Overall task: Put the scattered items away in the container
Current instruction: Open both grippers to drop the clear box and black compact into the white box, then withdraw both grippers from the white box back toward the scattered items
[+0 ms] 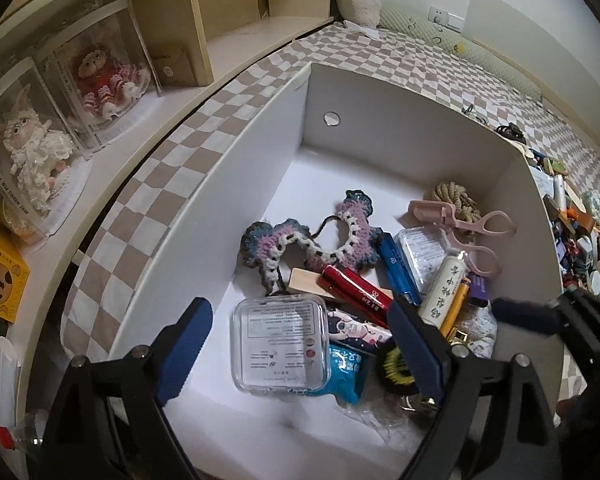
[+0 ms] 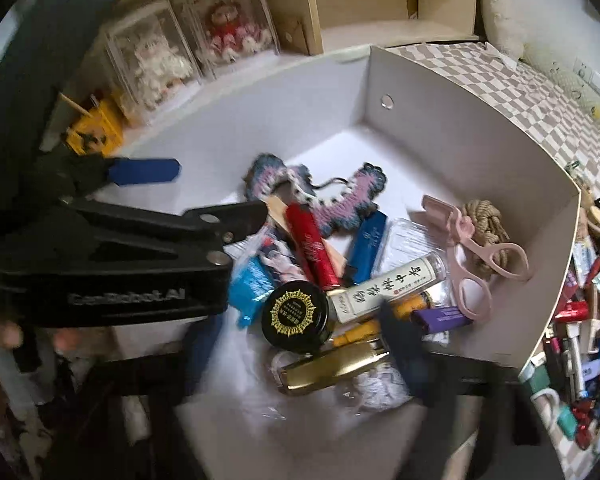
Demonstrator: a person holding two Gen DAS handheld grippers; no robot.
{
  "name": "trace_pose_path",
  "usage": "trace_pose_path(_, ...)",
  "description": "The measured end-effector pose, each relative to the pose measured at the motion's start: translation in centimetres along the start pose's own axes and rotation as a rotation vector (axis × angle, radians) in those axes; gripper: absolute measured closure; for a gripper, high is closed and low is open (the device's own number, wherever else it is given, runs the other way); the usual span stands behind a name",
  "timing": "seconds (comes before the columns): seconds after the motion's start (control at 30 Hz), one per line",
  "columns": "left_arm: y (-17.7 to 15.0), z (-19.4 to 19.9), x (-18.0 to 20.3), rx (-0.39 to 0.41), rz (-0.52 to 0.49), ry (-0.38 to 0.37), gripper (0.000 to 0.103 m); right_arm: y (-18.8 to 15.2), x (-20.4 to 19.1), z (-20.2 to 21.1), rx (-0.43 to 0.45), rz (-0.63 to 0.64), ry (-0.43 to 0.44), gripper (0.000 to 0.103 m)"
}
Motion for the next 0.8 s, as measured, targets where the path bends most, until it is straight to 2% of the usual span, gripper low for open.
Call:
trace_pose_path(0.1,0.1,0.3,-0.1,0.006,0.012,0.001,0.006,0.5,0.1,0.8,0.025,0.018,-0.027,0.007)
trace_pose_path(0.27,0.4,1.5,0.4,0.033,0.014,0.004,0.005,0.5,0.6,1.8,0.044,0.029,-0.061,0.006)
trace_pose_path(0.33,0.6,2.0,0.5,0.046,0.011,0.004,0.0,0.5,0.9,2.3,0.05,0.026,-0.07,0.006)
trace_pose_path(0.43,0.9,3.2,0.8,0.074,0.008,0.004,0.0,0.4,1.4,2.9,0.069,0.034,-0.087,0.0)
trace_pose_path(0.8,1.8,6.8,2.8,0.146,0.002,-0.015,0.0,0.1,4.0,6.7,0.137,-0.025,-0.136,0.0)
Point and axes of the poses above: each gripper's, at about its wrist camera, not at the fingertips, and z roughly against the way its jaws point, x to its right, y to its top, the point moved 10 cm from there along -z, roughly the way its jaws point, and after that the axes turned 8 degrees about x, right-handed, at the moved point
